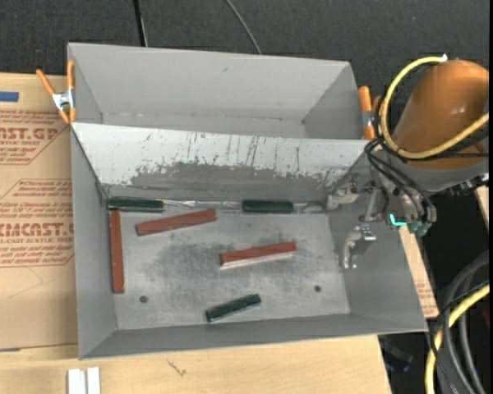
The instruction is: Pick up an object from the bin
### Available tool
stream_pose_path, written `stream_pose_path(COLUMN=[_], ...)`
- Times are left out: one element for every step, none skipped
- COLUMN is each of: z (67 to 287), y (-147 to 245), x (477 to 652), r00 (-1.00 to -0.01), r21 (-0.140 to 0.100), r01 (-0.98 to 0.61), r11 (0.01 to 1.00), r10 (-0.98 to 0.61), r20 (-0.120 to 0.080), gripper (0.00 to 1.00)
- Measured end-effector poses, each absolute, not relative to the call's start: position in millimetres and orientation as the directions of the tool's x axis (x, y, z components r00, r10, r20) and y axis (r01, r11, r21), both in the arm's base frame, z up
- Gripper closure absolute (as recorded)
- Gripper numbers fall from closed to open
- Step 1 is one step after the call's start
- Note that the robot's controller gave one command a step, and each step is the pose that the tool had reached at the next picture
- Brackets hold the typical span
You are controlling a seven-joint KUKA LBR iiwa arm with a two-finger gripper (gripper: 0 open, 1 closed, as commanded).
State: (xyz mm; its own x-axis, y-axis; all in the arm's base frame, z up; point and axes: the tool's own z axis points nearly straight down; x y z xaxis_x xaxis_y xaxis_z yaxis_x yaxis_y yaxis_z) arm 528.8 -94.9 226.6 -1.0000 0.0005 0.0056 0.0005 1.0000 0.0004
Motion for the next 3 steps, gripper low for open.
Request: stream_pose_path(z=[230.3, 175.0, 75.6], y=[-94.6, -85.9, -57.1], x=[530.5, 537.1, 555.4], r00=[-1.0, -0.999, -0.986], r21=[-0.001, -0.002, -0.004], r01=[0.0, -0.044, -0.164], r11=[1.0, 0.999, 0.987], r10=[0.0, -0.044, -0.164], r20=[-0.002, -0.008, -0.017], gripper=[0.0, 0.0, 1.0])
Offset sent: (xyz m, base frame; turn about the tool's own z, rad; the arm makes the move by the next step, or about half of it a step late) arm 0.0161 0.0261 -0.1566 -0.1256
